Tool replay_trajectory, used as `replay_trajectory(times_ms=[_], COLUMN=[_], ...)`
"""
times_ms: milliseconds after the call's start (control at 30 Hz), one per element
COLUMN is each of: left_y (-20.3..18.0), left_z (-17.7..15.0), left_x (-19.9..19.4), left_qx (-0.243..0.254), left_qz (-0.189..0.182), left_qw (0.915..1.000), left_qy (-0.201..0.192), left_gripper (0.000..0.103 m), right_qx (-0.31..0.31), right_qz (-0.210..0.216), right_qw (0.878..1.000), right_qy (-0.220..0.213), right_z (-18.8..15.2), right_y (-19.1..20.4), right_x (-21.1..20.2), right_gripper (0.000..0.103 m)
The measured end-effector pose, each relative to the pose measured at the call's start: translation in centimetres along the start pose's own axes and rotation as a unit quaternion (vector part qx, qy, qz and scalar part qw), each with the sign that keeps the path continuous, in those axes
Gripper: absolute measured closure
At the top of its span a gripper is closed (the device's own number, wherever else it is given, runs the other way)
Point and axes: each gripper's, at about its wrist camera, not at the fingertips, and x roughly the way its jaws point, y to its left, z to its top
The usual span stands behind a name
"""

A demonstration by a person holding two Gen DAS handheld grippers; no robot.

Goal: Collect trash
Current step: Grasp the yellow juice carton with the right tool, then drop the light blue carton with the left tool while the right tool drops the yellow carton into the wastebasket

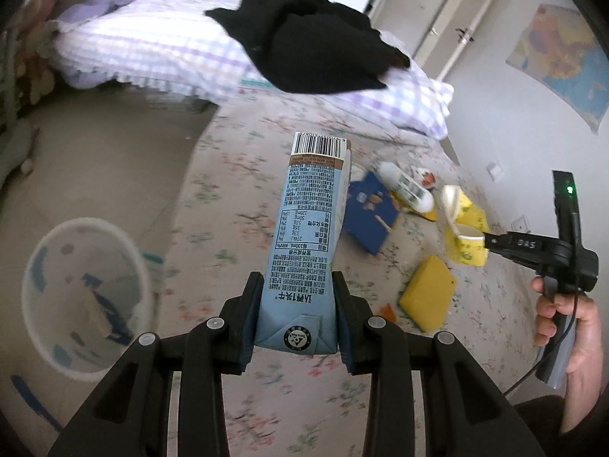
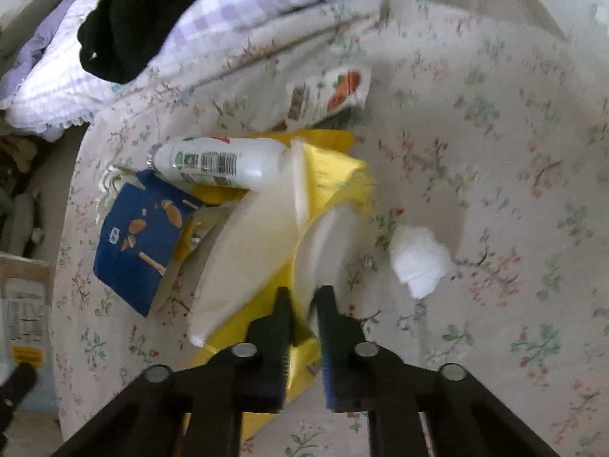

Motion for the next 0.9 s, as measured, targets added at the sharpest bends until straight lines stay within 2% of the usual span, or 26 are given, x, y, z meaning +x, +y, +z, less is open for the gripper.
replay_trajectory(times_ms=[233,433,700,900], left_y=[4.6,8.4,12.8,15.8], left_z=[-0.6,-1.7,-3.3,-4.3], left_x=[-2.9,-4.4,-5.8,-5.5], left_qx=[-0.038,-0.071,-0.11,-0.146], left_qz=[0.022,0.052,0.079,0.104], left_qw=[0.999,0.9961,0.9908,0.9836], left_qy=[-0.011,-0.009,-0.004,0.019], left_gripper=[0.066,0.066,0.066,0.066], right_qx=[0.006,-0.011,-0.046,-0.091], right_qz=[0.015,0.046,0.094,0.118], right_qw=[0.999,0.997,0.993,0.988], right_qy=[-0.029,-0.06,-0.048,-0.034], right_z=[-0.1,-0.5,-1.6,-3.0], right_y=[1.2,4.4,10.3,16.0], right_x=[-2.8,-5.2,-4.5,-3.3], right_gripper=[0.092,0.092,0.092,0.092])
